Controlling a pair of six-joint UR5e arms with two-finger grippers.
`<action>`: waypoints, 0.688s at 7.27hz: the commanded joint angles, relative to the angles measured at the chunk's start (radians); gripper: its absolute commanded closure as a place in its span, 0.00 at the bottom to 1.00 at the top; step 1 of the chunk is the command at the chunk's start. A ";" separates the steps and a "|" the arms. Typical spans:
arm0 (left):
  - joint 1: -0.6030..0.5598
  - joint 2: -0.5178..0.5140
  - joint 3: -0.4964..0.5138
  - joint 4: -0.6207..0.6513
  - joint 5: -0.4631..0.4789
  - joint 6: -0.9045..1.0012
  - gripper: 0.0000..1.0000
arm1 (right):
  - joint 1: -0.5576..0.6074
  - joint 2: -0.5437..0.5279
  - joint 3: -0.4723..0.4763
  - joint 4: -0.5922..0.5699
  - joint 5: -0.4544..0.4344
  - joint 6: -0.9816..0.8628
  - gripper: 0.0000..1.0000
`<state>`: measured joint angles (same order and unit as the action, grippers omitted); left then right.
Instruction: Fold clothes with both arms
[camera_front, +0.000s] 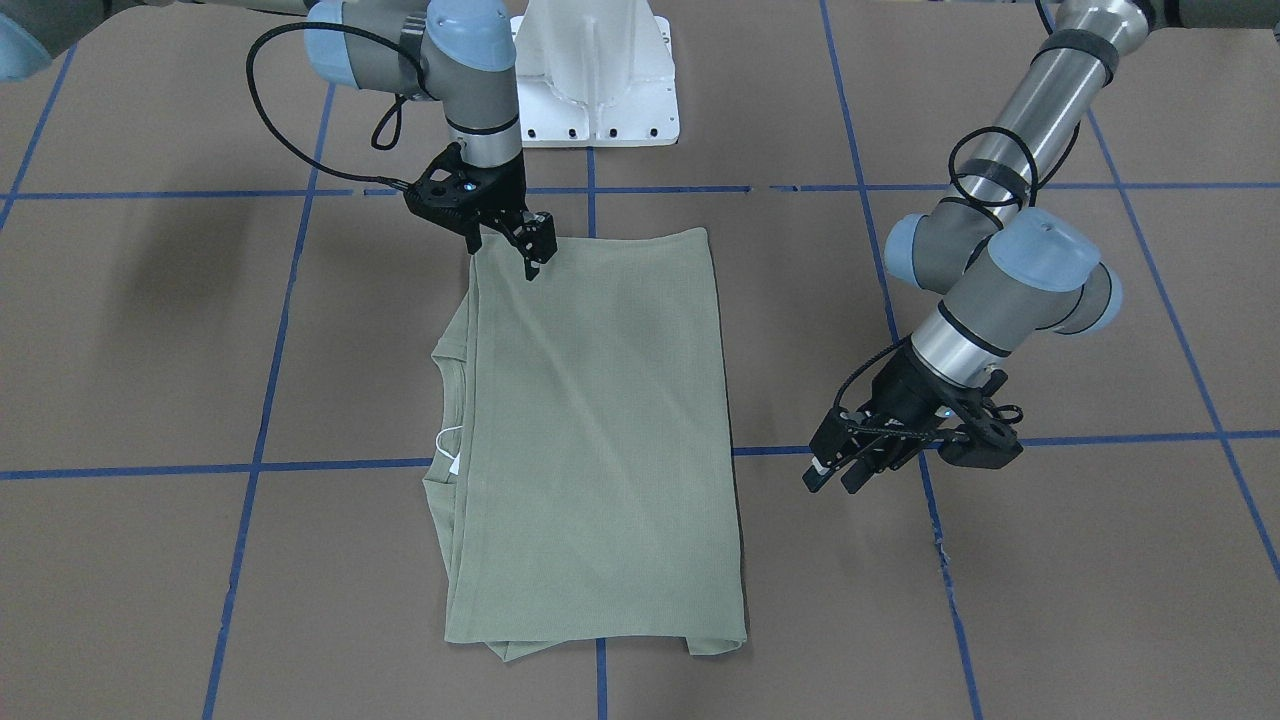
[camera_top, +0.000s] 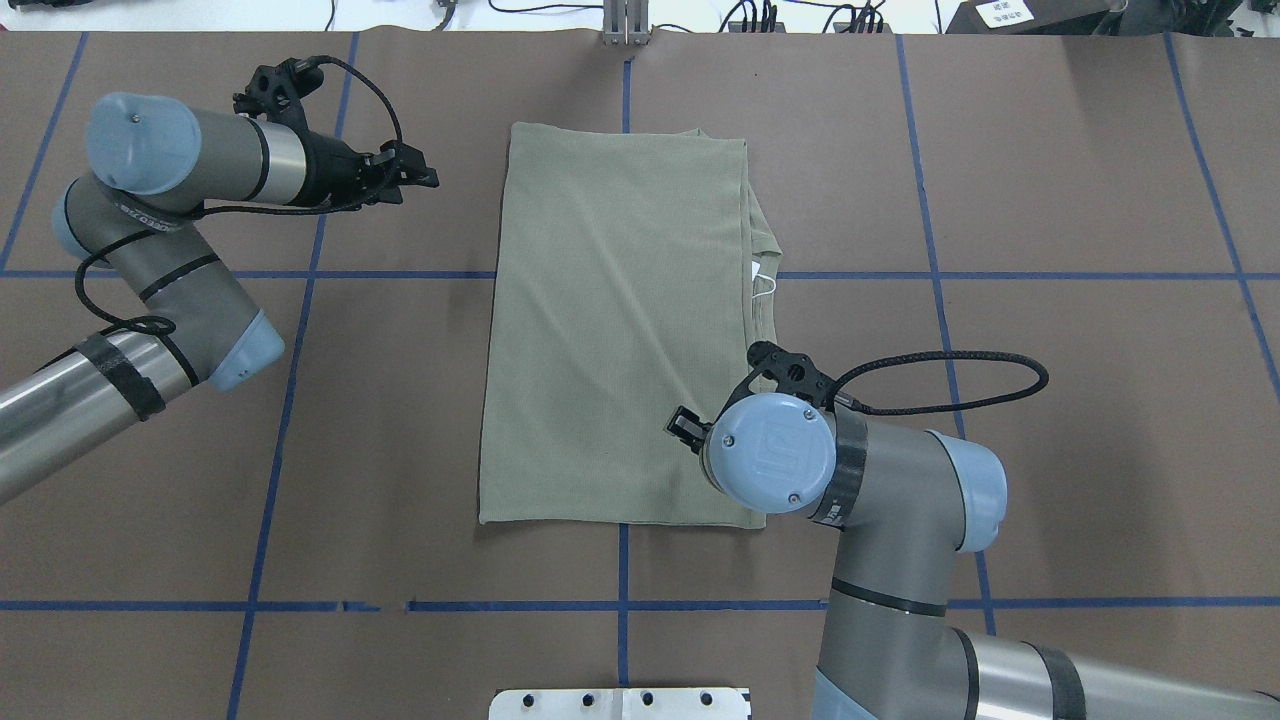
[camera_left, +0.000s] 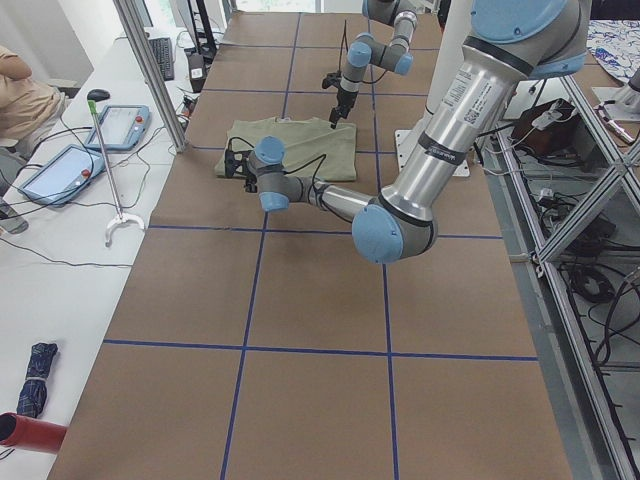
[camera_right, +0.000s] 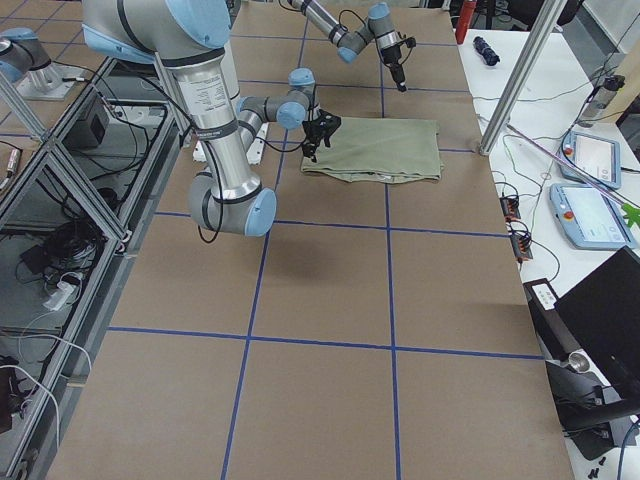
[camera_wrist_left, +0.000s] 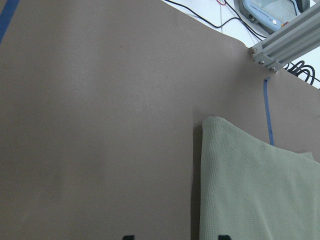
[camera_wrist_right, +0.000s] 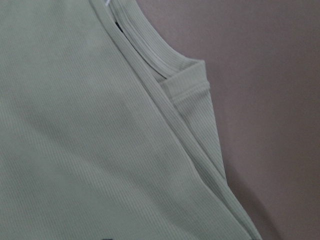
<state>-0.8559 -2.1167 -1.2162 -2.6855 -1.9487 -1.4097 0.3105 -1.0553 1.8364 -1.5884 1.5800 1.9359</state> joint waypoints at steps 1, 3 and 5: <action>0.000 0.009 -0.014 0.001 0.001 0.000 0.36 | -0.018 -0.005 -0.002 0.002 0.000 0.040 0.08; 0.000 0.009 -0.017 0.003 0.001 0.000 0.36 | -0.018 -0.015 0.000 0.001 0.005 0.041 0.08; -0.002 0.011 -0.017 0.003 0.001 0.000 0.36 | -0.018 -0.014 -0.003 0.004 0.006 0.095 0.10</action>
<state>-0.8569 -2.1069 -1.2326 -2.6831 -1.9482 -1.4089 0.2931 -1.0695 1.8341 -1.5857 1.5853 2.0013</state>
